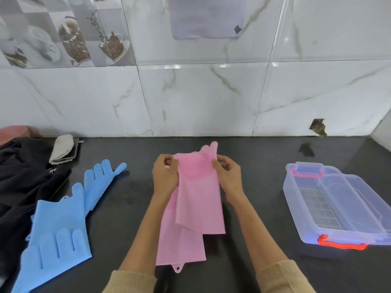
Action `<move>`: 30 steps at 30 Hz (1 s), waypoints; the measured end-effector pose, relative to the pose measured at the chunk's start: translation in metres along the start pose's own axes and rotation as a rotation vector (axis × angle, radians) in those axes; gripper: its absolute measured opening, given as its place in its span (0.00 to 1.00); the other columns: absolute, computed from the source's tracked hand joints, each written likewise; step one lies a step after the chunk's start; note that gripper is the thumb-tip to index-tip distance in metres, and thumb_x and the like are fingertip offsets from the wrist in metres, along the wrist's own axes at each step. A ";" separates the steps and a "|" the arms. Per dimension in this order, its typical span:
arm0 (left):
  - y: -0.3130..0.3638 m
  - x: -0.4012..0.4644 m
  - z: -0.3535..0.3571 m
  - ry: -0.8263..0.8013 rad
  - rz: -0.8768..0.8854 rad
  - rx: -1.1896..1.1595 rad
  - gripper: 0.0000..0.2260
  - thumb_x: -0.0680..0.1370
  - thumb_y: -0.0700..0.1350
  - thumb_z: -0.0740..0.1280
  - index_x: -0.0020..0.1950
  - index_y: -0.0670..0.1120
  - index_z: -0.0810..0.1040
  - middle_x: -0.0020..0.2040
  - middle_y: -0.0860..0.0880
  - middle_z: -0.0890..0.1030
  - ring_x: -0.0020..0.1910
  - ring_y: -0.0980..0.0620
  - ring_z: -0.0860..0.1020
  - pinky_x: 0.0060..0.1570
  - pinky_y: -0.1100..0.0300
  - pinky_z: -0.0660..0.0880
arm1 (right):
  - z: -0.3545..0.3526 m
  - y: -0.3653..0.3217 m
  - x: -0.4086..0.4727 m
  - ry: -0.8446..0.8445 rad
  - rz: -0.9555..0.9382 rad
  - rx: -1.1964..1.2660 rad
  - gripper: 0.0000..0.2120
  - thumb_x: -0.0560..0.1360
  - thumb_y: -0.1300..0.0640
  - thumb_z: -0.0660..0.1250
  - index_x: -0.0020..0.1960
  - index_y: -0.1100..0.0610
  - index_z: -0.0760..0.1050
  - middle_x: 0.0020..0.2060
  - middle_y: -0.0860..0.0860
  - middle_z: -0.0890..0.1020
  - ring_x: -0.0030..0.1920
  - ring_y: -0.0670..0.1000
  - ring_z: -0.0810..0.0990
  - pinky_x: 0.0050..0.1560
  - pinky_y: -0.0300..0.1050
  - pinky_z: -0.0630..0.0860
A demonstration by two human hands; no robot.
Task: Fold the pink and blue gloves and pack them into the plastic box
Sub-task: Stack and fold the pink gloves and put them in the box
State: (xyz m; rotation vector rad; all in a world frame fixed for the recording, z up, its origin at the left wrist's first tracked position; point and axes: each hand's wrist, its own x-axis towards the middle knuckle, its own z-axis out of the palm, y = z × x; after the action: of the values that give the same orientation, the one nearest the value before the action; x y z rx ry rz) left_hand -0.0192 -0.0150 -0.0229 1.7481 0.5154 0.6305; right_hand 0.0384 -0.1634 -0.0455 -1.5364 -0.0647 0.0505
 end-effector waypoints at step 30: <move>-0.078 -0.040 -0.046 0.016 -0.302 0.502 0.08 0.76 0.43 0.68 0.40 0.41 0.81 0.35 0.44 0.82 0.35 0.45 0.82 0.41 0.53 0.80 | 0.016 0.050 -0.040 -0.033 0.168 -0.665 0.08 0.73 0.53 0.70 0.39 0.57 0.79 0.35 0.52 0.83 0.35 0.55 0.82 0.40 0.50 0.81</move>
State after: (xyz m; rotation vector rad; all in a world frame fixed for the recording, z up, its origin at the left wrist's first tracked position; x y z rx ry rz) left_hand -0.0817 0.0133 -0.0953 2.0728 0.9922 0.3130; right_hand -0.0021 -0.1489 -0.0949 -2.2035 0.0264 0.2037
